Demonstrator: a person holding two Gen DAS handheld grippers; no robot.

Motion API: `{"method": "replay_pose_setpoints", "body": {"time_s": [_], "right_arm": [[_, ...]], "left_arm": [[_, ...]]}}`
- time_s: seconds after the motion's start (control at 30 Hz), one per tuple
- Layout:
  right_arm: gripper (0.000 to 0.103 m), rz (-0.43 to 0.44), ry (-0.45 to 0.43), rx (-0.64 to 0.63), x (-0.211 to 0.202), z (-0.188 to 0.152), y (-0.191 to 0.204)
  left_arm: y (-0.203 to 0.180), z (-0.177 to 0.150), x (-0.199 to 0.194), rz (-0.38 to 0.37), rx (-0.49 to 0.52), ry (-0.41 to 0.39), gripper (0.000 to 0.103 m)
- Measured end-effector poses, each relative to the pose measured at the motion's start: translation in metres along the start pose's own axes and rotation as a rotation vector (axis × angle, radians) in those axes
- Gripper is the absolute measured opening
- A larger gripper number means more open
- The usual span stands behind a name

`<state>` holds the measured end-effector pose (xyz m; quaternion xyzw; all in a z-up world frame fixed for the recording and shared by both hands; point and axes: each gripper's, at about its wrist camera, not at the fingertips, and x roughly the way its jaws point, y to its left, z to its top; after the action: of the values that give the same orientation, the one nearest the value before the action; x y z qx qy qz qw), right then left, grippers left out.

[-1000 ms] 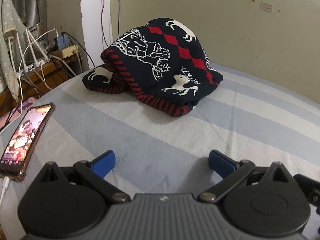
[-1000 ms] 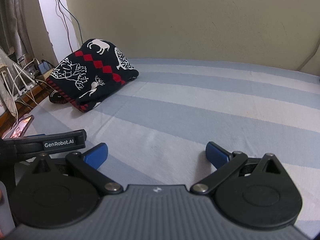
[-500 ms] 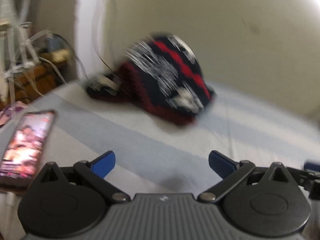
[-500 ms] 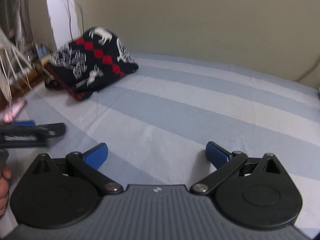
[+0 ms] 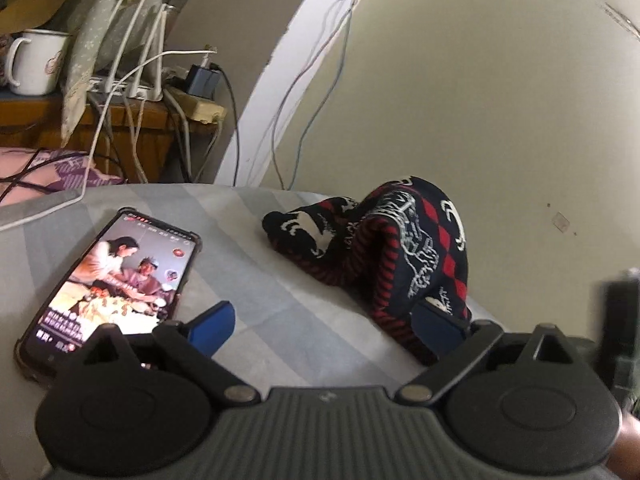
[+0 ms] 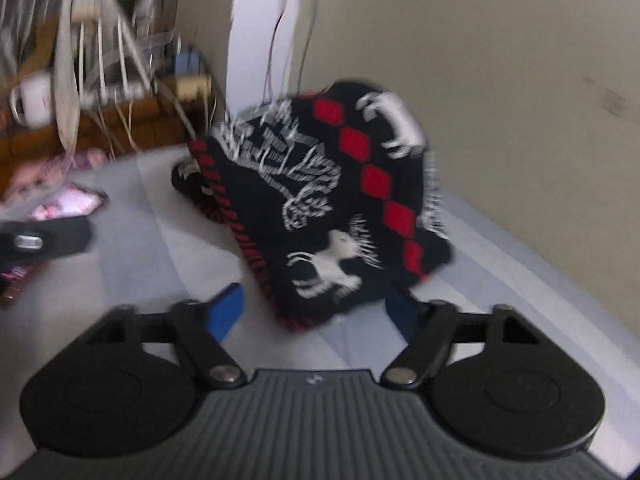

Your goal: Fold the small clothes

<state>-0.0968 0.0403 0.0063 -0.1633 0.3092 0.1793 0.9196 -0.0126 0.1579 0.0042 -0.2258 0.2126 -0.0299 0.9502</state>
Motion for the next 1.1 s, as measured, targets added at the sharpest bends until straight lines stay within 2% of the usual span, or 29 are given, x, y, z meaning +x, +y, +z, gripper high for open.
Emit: {"method": "replay_pose_setpoints", "body": {"time_s": [0.03,0.07,0.1,0.2,0.3,0.47,0.53,0.6,0.67,0.7,0.73,0.8,0.9,1.0,1.03,1.1], "right_arm": [[0.026,-0.018,-0.009,-0.007,0.003,0.003,0.0],[0.016,-0.018,-0.022,0.005,-0.001,0.006,-0.004],[0.015,-0.034,-0.047,0.022,-0.011,0.011,-0.01],[0.014,-0.139,-0.175,0.101,-0.068,0.02,-0.052],[0.013,-0.197,-0.266,0.227,-0.141,0.01,-0.11],[0.013,-0.365,-0.295,0.304,-0.247,-0.044,-0.155],[0.013,-0.381,-0.296,0.376,-0.286,-0.078,-0.168],[0.013,-0.405,-0.273,0.454,-0.313,-0.111,-0.178],[0.014,-0.406,-0.223,0.505,-0.324,-0.14,-0.182],[0.019,-0.407,-0.209,0.511,-0.328,-0.155,-0.183],[0.024,-0.444,-0.207,0.506,-0.329,-0.164,-0.179],[0.053,-0.532,-0.211,0.459,-0.333,-0.176,-0.168],[0.068,-0.517,-0.222,0.404,-0.331,-0.184,-0.162],[0.08,-0.488,-0.217,0.306,-0.309,-0.171,-0.149],[0.082,-0.489,-0.219,0.257,-0.302,-0.161,-0.145],[0.086,-0.452,-0.235,0.155,-0.297,-0.144,-0.132]], "left_arm": [[-0.001,0.0,-0.001,-0.005,0.012,-0.001,0.096],[-0.003,-0.001,-0.003,-0.008,0.021,-0.004,0.095],[-0.005,-0.002,-0.004,-0.014,0.03,-0.01,0.095],[-0.007,-0.003,-0.005,-0.028,0.06,-0.012,0.094],[-0.011,-0.003,-0.004,-0.058,0.095,-0.001,0.094],[-0.016,0.002,0.0,-0.13,0.125,0.058,0.094],[-0.024,0.005,-0.001,-0.155,0.141,0.063,0.094],[-0.042,0.004,-0.004,-0.176,0.213,0.051,0.095],[-0.07,-0.001,-0.002,-0.205,0.326,0.076,0.095],[-0.082,-0.004,0.001,-0.242,0.358,0.111,0.095],[-0.093,-0.008,0.007,-0.29,0.374,0.166,0.096],[-0.113,-0.014,0.025,-0.345,0.384,0.29,0.097],[-0.127,-0.014,0.059,-0.325,0.334,0.397,0.097],[-0.125,-0.007,0.09,-0.334,0.21,0.495,0.098],[-0.122,-0.006,0.098,-0.337,0.161,0.527,0.093],[-0.115,-0.004,0.109,-0.348,0.084,0.57,0.063]]}}
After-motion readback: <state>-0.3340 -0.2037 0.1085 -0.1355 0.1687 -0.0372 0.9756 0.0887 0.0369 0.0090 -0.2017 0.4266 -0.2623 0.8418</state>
